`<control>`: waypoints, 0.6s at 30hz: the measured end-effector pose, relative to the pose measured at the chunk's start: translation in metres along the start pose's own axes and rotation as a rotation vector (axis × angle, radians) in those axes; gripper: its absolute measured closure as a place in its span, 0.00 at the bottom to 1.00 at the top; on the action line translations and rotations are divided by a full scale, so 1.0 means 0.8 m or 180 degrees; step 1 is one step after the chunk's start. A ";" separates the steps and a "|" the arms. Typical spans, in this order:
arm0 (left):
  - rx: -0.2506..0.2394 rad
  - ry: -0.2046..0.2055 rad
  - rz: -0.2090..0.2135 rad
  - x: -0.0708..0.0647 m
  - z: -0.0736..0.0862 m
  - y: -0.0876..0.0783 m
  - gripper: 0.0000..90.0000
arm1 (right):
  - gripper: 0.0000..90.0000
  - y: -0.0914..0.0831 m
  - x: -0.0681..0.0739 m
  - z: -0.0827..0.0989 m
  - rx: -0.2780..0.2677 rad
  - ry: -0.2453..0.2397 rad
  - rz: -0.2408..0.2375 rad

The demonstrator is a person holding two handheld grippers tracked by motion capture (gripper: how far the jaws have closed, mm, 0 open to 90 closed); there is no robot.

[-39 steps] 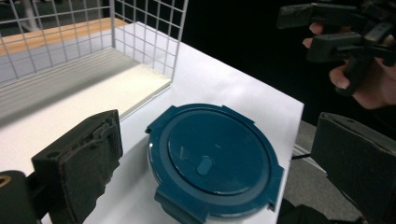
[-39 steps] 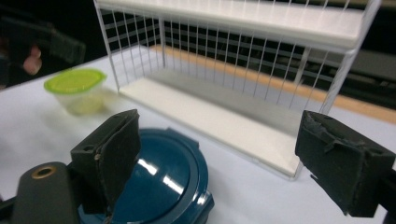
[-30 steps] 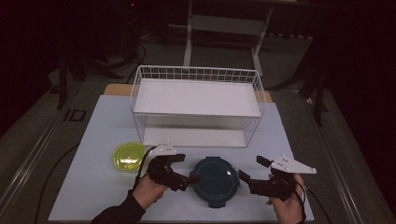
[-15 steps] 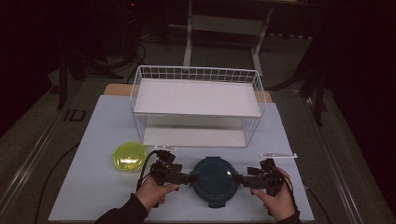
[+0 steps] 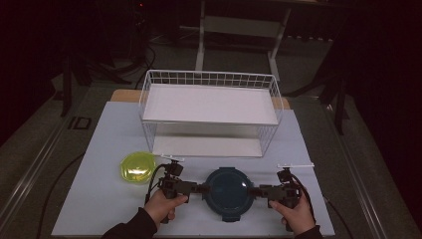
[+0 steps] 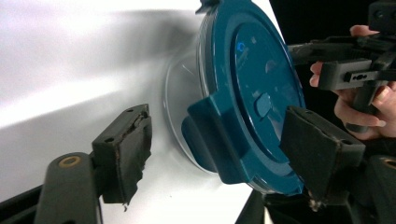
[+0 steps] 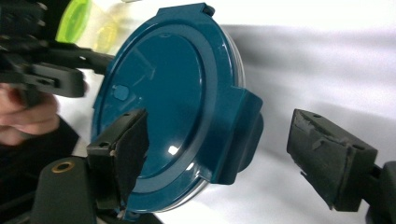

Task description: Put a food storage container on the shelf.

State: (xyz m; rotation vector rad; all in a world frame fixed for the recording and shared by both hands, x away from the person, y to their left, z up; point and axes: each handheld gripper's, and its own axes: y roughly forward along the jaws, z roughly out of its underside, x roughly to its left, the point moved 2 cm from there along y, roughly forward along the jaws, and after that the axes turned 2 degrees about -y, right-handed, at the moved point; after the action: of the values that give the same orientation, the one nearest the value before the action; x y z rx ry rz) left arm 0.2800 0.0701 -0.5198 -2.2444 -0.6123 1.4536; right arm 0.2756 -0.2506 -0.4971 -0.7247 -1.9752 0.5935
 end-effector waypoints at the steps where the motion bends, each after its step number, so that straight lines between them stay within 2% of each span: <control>1: 0.0026 -0.0037 0.0025 0.001 0.001 0.002 0.27 | 0.24 0.000 -0.001 0.000 0.0015 0.0021 -0.0025; 6: 0.0098 -0.0134 0.0046 0.006 0.005 0.009 0.35 | 0.28 0.003 -0.006 0.001 0.0085 0.0151 -0.0074; 7: 0.0105 -0.0180 0.0051 0.008 0.007 0.011 0.37 | 0.32 0.005 -0.008 0.002 0.0144 0.0204 -0.0107; 9: 0.0141 -0.0249 0.0143 0.010 0.008 0.013 0.38 | 0.36 0.007 -0.009 0.003 0.0175 0.0253 -0.0110; 11: 0.0140 -0.0271 0.0165 0.010 0.007 0.012 0.43 | 0.39 0.009 -0.012 0.003 0.0206 0.0362 -0.0191; 14: 0.0148 -0.0309 0.0227 0.009 0.007 0.011 0.49 | 0.44 0.010 -0.016 0.004 0.0265 0.0466 -0.0230; 17: 0.0147 -0.0322 0.0244 0.007 0.007 0.011 0.53 | 0.51 0.008 -0.015 0.003 0.0244 0.0486 -0.0205; 18: 0.0133 -0.0371 0.0259 0.008 0.007 0.011 0.54 | 0.54 0.008 -0.016 0.003 0.0259 0.0494 -0.0171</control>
State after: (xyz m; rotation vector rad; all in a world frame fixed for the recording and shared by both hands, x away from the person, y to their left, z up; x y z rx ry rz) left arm 0.2787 0.0670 -0.5317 -2.1876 -0.5264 1.6311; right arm 0.2803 -0.2552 -0.5094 -0.6462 -1.8111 0.5651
